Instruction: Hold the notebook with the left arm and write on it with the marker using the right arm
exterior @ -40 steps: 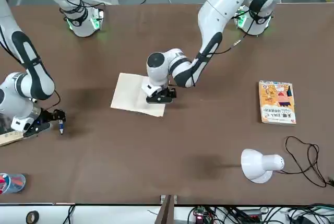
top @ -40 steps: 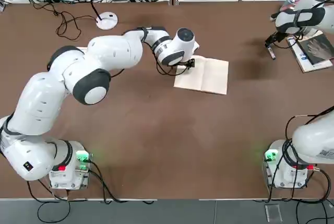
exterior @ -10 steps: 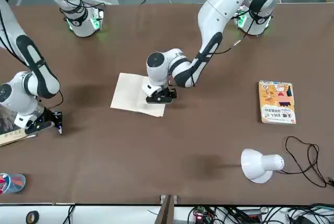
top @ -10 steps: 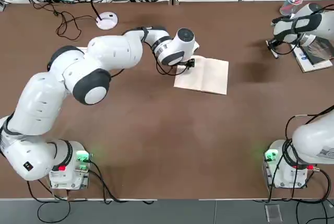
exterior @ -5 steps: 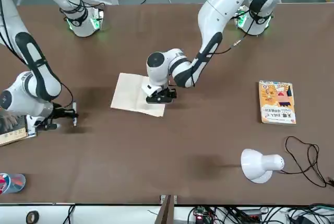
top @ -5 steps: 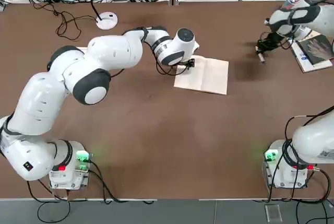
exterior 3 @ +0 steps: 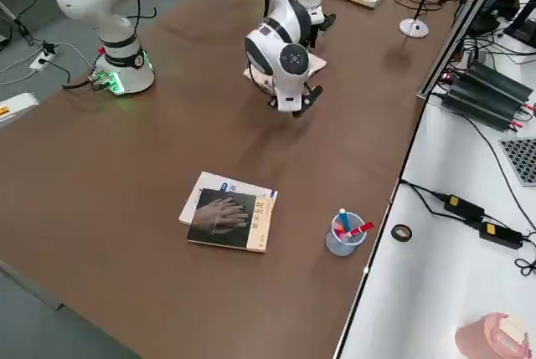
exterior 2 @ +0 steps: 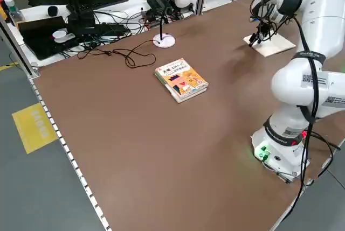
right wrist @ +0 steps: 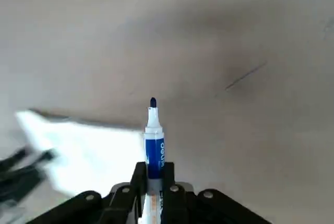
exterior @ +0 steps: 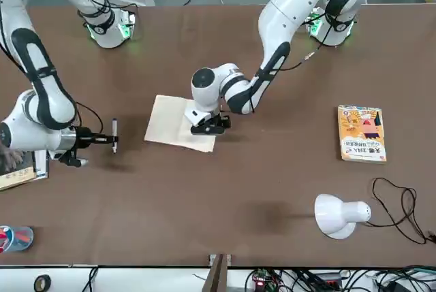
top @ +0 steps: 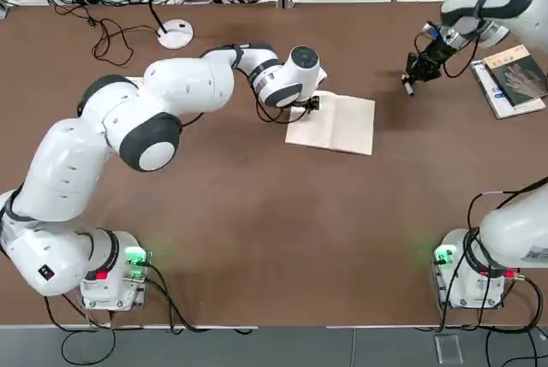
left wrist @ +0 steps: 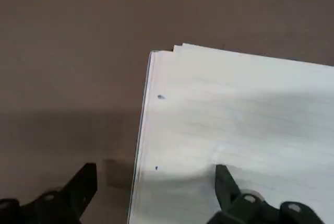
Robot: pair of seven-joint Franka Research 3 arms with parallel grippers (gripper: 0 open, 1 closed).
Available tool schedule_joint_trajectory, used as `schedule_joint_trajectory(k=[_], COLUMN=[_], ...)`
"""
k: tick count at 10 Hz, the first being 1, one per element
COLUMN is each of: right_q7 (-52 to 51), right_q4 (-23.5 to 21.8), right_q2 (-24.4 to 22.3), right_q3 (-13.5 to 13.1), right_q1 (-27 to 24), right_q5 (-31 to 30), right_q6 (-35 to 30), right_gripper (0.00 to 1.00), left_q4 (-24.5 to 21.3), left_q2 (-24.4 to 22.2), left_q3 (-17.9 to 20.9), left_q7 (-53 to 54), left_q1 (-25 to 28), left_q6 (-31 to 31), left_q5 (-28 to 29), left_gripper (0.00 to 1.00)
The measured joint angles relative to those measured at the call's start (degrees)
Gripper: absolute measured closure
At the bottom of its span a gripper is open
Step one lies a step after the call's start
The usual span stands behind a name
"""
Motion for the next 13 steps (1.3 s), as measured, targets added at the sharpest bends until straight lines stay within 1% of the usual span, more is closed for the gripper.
schedule_joint_trajectory(k=[2, 4, 6, 11, 13], right_q7=[1.99, 3.80, 5.68, 6.95, 6.94], right_q4=[-0.69, -3.04, -6.19, -15.45, -18.57], right_q2=[-0.44, -0.43, -0.43, -0.40, -0.40], right_q3=[-0.01, -0.02, 0.02, 0.21, 0.23], right_q1=[0.03, 0.05, 0.49, 4.31, 5.87], right_q5=[8.17, 14.52, 19.14, 31.03, 32.69], right_q6=[-5.22, -8.28, -9.32, -9.40, -9.12], right_gripper=[0.84, 0.84, 0.84, 0.84, 0.84], left_q4=[0.00, 0.00, 0.00, 0.01, 0.01], left_q2=[0.00, 0.00, 0.01, 0.01, 0.02], left_q3=[0.00, 0.01, 0.02, 0.03, 0.03], left_q7=[0.00, 0.00, 0.00, 0.00, 0.00], left_q1=[0.00, 0.00, 0.00, 0.00, 0.00], left_q6=[0.01, 0.01, 0.02, 0.02, 0.02], left_q5=[0.00, 0.00, 0.00, 0.00, 0.00], left_gripper=[0.00, 0.00, 0.00, 0.00, 0.00])
